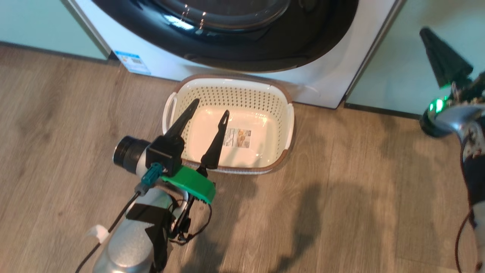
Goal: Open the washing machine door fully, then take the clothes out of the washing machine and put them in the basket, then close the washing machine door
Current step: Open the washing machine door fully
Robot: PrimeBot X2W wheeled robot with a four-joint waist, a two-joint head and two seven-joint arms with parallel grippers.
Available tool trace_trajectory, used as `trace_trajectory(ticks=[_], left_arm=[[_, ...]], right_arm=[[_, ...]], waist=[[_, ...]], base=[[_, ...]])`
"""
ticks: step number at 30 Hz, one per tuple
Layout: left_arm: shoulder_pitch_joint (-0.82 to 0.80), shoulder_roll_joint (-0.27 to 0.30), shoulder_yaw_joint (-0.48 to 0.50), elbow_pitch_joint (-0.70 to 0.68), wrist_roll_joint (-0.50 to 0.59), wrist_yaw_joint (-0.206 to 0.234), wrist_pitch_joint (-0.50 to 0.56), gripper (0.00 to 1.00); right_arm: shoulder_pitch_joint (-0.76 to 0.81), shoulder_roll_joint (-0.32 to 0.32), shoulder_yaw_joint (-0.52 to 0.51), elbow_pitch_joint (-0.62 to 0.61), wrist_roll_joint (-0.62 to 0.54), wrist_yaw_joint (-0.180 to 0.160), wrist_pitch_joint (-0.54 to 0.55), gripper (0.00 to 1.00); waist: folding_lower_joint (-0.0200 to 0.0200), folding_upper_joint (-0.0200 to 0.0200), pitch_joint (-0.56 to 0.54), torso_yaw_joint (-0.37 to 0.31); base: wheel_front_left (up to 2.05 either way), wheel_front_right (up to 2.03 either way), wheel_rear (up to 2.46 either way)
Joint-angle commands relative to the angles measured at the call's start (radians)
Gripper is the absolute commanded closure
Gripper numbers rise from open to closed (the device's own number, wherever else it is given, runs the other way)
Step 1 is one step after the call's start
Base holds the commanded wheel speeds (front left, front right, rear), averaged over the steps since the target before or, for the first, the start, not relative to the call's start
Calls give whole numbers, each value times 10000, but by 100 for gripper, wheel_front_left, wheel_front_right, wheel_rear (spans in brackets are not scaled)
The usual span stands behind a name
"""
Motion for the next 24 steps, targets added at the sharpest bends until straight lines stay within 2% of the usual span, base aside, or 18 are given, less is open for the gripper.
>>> trace_trajectory(ticks=[1,24], left_arm=[[-363,93,239,-364,58,-13,-63,0],[-966,7,-446,-493,-326,118,-63,0]], right_arm=[[-537,-26,188,-271,3,2,57,100],[-4472,12,961,1955,-385,2,834,100]], waist=[[-1,0,139,94],[-1,0,1209,1019]], base=[[0,0,0],[0,0,0]])
